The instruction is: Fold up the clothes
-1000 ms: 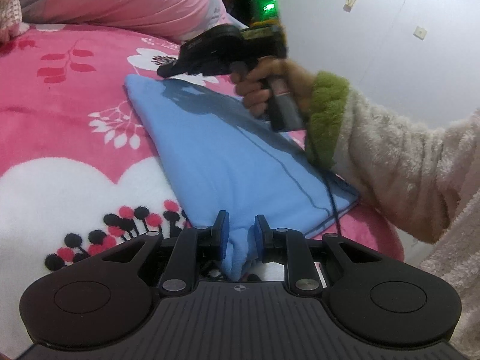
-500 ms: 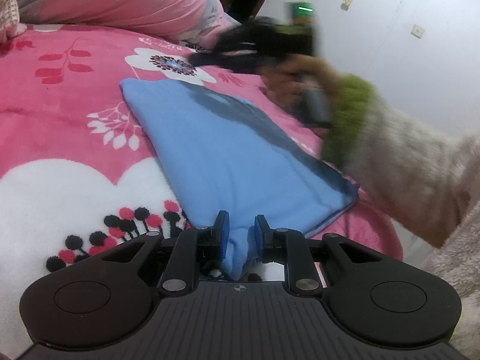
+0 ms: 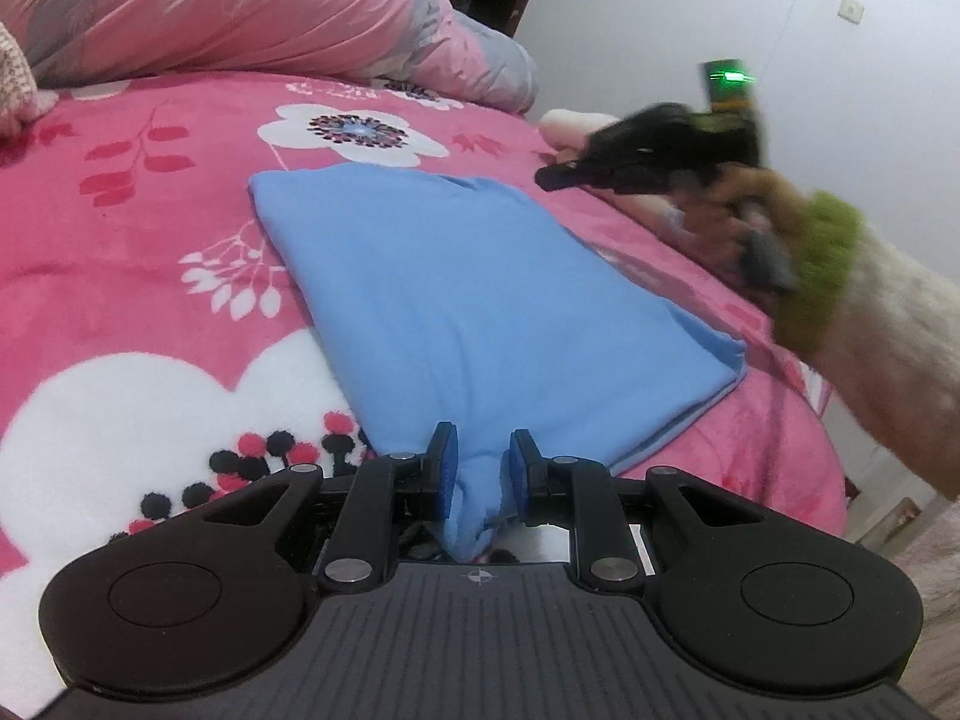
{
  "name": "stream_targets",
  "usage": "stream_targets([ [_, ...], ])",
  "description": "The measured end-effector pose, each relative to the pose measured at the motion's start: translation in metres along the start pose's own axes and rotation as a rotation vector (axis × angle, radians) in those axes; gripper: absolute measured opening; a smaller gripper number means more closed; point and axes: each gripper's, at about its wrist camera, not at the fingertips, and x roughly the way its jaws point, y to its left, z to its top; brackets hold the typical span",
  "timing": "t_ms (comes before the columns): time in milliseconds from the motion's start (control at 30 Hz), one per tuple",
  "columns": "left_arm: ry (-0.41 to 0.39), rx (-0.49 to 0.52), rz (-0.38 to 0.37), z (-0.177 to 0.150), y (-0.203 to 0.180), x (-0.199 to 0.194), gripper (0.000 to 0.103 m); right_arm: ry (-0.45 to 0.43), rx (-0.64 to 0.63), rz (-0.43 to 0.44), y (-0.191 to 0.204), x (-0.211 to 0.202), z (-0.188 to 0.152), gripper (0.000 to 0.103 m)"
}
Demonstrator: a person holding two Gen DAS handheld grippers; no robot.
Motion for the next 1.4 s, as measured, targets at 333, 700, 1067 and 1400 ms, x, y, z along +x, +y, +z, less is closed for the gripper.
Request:
stream_targets([
  [333, 0.021, -0.014, 0.027, 0.003, -0.004, 0.000, 0.020, -0.042, -0.024, -0.197, -0.010, -0.062, -0.049, 0.004],
  [700, 0.058, 0.030, 0.079, 0.010, -0.014, 0.002, 0.021, 0.056, -0.038, -0.171, 0.012, -0.128, -0.130, 0.006],
  [1067, 0.093, 0.076, 0.110, 0.014, -0.022, 0.001, 0.022, -0.014, -0.066, -0.110, 0.038, -0.130, -0.142, 0.007],
  [1400, 0.059, 0.084, 0.122, 0.021, -0.023, -0.020, 0.026, -0.088, -0.154, -0.194, 0.064, -0.156, -0.143, 0.008],
])
